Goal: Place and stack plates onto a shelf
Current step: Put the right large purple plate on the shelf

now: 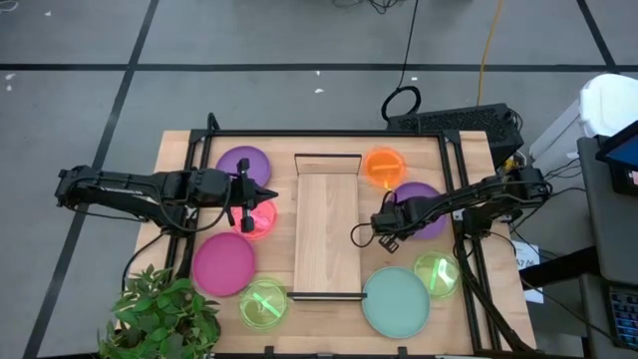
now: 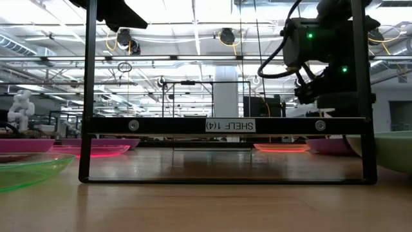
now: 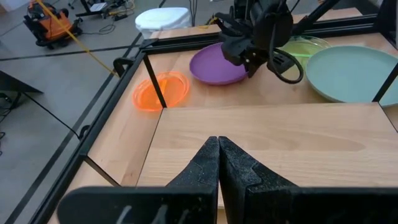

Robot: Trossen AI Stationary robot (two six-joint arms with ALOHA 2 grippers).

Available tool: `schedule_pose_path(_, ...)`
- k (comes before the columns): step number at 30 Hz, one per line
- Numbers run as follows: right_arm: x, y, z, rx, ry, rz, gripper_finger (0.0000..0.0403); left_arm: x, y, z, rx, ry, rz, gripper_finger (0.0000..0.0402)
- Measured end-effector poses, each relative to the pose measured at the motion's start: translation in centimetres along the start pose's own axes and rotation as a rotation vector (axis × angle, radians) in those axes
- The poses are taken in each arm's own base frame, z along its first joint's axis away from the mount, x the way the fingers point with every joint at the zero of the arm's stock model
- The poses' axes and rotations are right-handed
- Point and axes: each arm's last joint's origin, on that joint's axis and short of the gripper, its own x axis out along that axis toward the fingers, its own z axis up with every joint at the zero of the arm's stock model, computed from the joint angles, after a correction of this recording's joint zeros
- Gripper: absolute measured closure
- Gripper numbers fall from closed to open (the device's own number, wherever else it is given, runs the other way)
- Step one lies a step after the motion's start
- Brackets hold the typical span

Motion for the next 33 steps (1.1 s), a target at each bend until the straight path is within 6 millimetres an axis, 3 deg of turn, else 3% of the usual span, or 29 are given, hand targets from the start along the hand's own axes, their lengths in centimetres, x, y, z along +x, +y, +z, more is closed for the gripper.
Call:
schedule_pose_path(19,-6.6,3.5,-0.2,-0.066,-0.101,0.026,0.0401,0.0,0.0,-0.1,-0.033,0.007,-0.001,0.0398)
schedule_pose_path(33,-7.9,4.1,-1.6,-0.199,-0.143,-0.043,0.0401,0.0,0.0,-0.1,-0.047,0.008,-0.001,0.0398)
